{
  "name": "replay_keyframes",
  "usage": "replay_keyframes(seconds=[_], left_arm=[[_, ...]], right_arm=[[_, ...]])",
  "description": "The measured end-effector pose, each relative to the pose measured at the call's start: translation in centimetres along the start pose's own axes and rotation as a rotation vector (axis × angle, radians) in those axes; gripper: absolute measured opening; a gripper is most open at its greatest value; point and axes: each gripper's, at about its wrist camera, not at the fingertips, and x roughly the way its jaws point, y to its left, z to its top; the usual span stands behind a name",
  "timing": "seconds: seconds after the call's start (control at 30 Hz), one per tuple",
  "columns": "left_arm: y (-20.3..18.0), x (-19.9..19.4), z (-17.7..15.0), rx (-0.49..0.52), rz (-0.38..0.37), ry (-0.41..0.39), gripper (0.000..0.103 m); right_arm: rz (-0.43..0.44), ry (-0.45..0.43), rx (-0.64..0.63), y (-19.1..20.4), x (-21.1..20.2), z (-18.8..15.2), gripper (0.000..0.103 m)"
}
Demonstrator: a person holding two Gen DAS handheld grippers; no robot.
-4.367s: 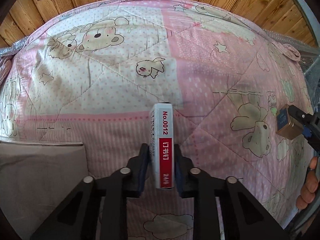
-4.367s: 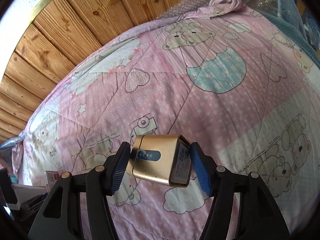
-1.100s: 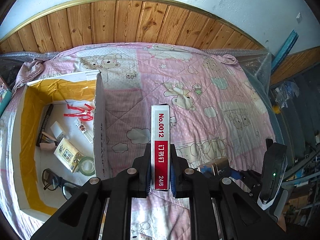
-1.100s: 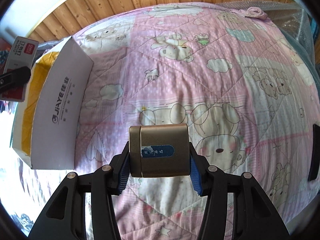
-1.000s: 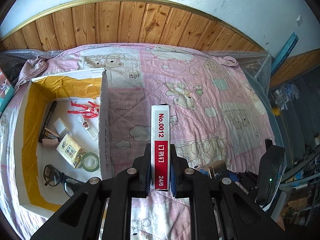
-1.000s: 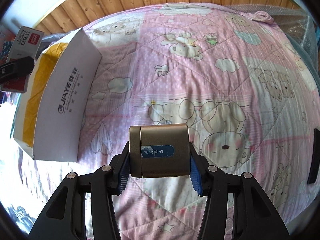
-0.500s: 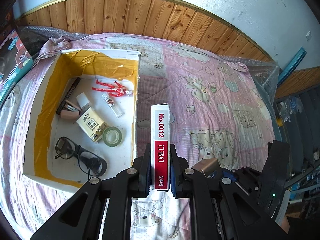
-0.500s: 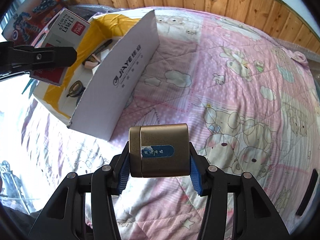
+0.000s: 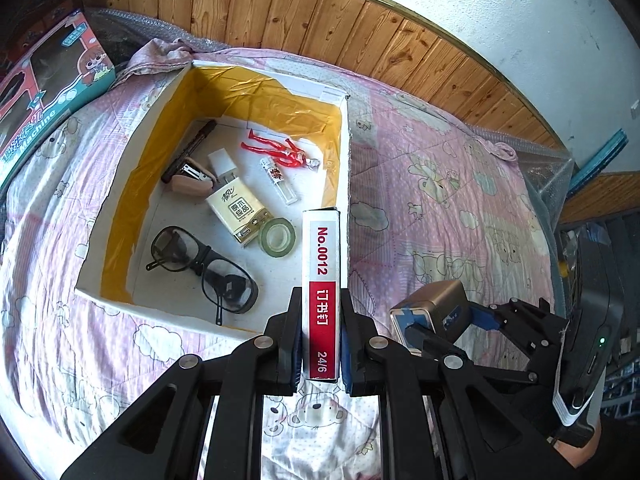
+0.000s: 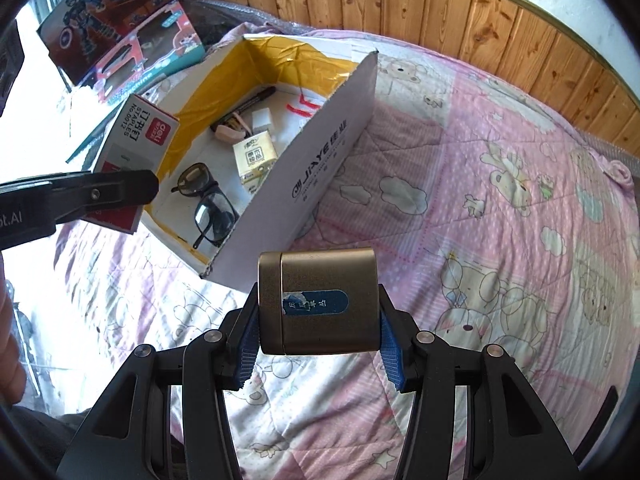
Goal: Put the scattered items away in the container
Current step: 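Lift the staple box and gold cube and carry both over the white box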
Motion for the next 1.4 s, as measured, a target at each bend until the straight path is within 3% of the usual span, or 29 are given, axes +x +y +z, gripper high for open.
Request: replay_keyframes(seconds=[0.57, 1.1, 1.4], left_arm=[[2.6, -1.4, 1.2, -0.078, -0.015, -0.044, 0.015], [3.4, 0.9, 1.5, -0.118, -0.052, -0.004, 0.015], [3.3, 2.8, 2.4, -0.141, -0.081, 0.025, 0.015]], right_arm=[[-0.009, -0.029, -0.127, 3.0, -0.7, 4.2, 0.053], [0.026, -0.032, -0.197, 4.2, -1.1, 8.6, 0.053], [0.121, -0.036, -0.142, 2.6, -1.5, 13.4, 0.053]])
